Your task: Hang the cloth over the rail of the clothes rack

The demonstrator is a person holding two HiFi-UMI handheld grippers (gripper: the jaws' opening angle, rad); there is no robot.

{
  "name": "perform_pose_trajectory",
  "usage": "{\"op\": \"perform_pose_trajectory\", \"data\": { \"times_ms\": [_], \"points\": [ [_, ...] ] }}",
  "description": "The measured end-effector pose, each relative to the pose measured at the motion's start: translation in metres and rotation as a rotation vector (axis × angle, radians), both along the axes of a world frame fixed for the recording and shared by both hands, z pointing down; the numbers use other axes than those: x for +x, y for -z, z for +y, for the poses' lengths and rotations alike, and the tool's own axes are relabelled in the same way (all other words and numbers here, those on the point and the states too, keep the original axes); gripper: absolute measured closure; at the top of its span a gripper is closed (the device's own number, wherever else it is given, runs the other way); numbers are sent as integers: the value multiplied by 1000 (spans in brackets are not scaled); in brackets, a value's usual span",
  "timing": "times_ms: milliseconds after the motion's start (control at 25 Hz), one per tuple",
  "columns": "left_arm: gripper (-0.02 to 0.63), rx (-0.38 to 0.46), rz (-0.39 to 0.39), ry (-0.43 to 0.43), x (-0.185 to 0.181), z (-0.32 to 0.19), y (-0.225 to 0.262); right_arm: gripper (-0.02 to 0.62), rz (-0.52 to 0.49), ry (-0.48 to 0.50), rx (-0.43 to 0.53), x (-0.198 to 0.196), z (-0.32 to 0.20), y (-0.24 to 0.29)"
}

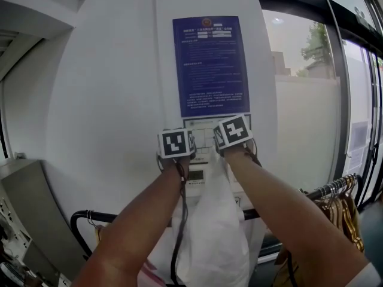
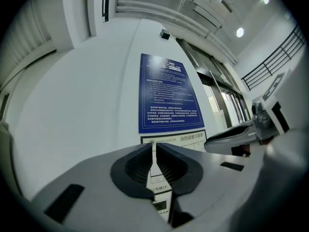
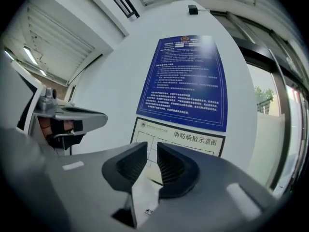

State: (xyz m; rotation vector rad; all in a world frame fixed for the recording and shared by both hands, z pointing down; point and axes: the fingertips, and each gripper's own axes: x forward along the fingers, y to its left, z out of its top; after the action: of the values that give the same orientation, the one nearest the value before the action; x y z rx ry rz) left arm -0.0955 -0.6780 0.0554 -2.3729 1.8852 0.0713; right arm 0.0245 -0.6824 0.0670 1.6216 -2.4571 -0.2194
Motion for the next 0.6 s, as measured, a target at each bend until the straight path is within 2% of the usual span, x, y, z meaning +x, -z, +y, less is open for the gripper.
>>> {"op": "perform_pose_trajectory", "data": {
  "times_ms": [120, 320, 400, 600],
  "points": [
    [594, 14, -9, -10, 6, 2, 3, 504, 7, -2, 29, -1, 1, 5],
    [594, 34, 17, -60, 15, 14, 14, 502, 8, 30, 61, -8, 16, 16],
    [594, 54, 29, -97, 20, 29, 23, 502, 16, 49, 90, -13, 32, 25],
    [594, 133, -2, -211, 43, 94, 45, 502, 23, 108, 180, -27, 99, 38]
  ]
}}
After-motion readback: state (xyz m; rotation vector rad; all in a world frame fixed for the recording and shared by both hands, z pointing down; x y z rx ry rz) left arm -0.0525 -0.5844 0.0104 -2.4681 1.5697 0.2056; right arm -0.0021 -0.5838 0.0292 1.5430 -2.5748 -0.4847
